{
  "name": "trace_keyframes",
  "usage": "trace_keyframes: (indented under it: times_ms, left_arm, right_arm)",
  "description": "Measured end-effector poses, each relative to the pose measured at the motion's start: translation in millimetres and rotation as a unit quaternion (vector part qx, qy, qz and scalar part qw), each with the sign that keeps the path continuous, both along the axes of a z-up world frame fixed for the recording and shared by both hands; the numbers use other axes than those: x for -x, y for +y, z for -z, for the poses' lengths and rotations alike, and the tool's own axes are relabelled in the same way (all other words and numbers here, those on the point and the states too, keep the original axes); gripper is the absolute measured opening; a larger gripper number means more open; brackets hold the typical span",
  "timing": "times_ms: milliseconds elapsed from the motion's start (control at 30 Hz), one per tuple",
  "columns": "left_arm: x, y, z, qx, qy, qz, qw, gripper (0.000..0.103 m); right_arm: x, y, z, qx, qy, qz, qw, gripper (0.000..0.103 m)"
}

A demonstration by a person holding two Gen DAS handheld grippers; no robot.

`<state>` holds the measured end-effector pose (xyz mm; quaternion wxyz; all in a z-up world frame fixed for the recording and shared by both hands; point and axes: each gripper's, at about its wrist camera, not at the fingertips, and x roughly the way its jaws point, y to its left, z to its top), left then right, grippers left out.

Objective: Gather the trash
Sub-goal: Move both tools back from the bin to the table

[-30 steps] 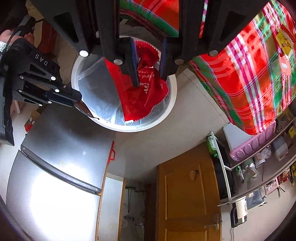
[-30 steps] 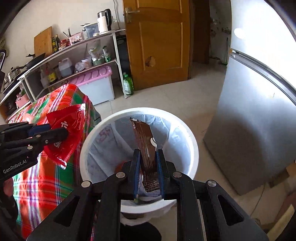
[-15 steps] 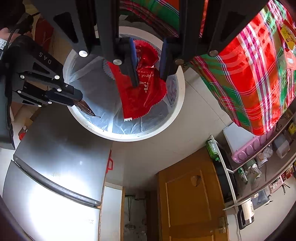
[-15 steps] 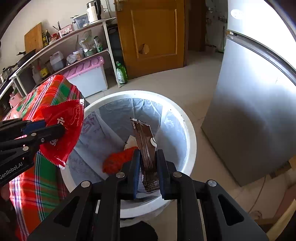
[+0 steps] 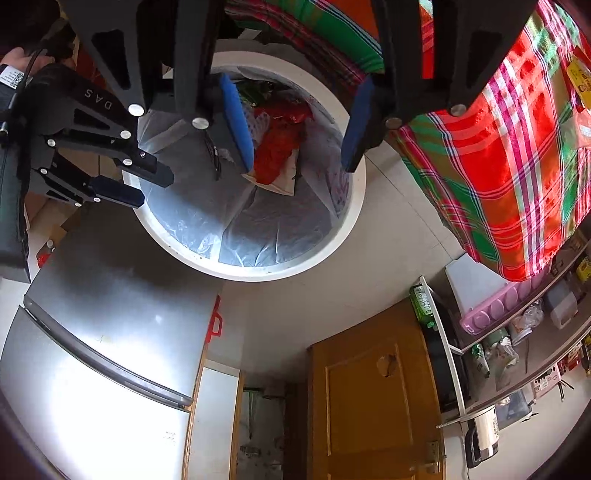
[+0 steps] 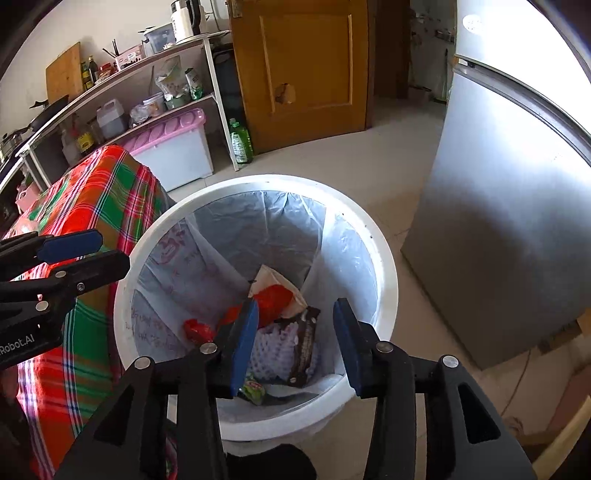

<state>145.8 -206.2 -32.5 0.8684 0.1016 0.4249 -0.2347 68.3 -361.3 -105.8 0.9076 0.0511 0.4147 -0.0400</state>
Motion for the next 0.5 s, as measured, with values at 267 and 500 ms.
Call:
trace_keyframes:
  times_ms: [267,500]
  left_arm:
    - [7,13,-12,0.012,-0.012,-0.01,0.9998,0.052]
    - [15,36,-26,0.022,-0.026,-0.027,0.9991,0.052]
  right_arm:
    - [5,5,-9,0.002,-0.01,-0.002,1.0,0.043]
    - [11,20,-24,0.0,-0.029,-0.014,0.999,0.043]
